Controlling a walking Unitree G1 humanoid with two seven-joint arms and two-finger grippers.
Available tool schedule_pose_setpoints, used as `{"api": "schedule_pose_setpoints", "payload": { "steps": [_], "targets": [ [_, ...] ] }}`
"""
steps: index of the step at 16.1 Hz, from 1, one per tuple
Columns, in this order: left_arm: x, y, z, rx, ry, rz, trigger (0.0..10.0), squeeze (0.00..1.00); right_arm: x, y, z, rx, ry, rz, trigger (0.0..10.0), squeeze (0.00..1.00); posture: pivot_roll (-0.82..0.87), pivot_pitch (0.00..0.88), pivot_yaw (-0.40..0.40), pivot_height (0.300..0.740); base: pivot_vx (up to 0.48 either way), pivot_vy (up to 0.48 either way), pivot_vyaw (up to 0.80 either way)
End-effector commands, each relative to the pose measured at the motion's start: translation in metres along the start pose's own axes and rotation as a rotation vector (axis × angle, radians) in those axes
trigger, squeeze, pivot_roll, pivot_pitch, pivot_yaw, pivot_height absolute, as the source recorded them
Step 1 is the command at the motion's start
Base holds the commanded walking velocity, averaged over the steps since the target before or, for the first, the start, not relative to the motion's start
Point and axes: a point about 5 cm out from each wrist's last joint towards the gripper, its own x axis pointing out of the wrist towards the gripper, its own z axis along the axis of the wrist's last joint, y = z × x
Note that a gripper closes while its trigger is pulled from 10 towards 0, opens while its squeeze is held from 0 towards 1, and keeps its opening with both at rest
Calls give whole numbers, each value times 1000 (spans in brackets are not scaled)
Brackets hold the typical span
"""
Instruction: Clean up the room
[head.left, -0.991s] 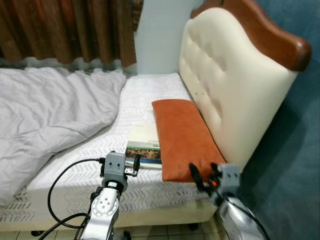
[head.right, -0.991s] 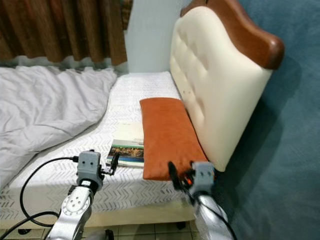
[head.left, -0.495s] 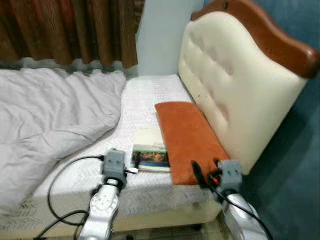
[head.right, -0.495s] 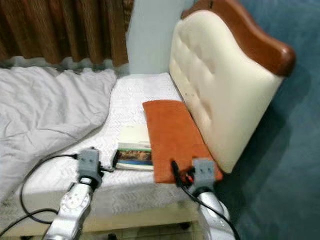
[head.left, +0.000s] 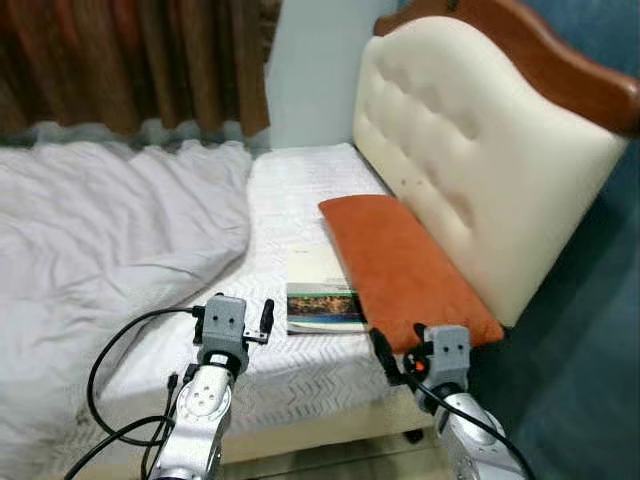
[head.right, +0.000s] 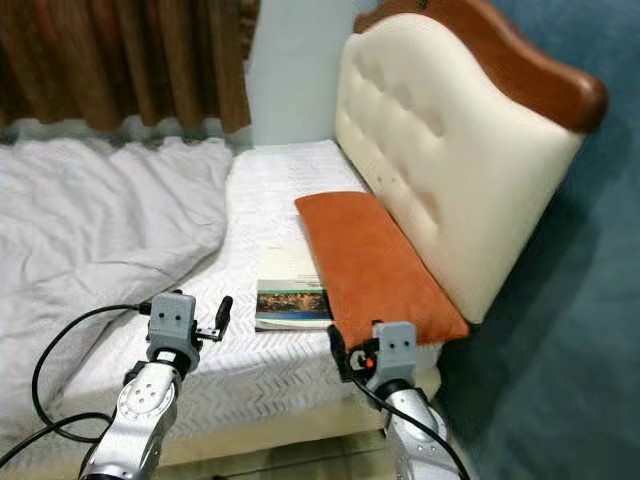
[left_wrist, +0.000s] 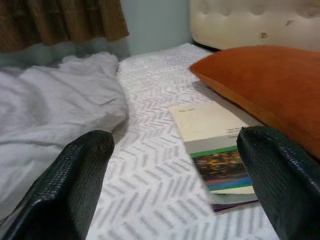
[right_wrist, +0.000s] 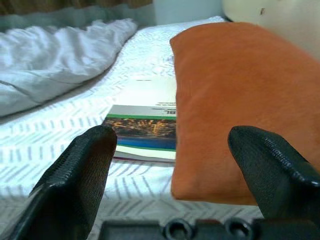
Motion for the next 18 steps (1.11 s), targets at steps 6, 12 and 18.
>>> {"api": "schedule_pose_setpoints", "payload": {
  "steps": [6,12,18],
  "targets": [
    [5,-14,1,-7,10,-49,10000,0,-3,-8,-1,-2,12,-7,10000,0,-25,3,-41,618,466,0,0],
    [26,-19,-12,32,166,-93,10000,0,-11,-2,5,-6,1,19,10000,0,-72,66,-46,618,311,0,0],
    [57,-38,-9,-10,383,-149,10000,0,-105,45,17,29,80,43,10000,0,-349,417,-57,618,0,0,0]
  ]
}}
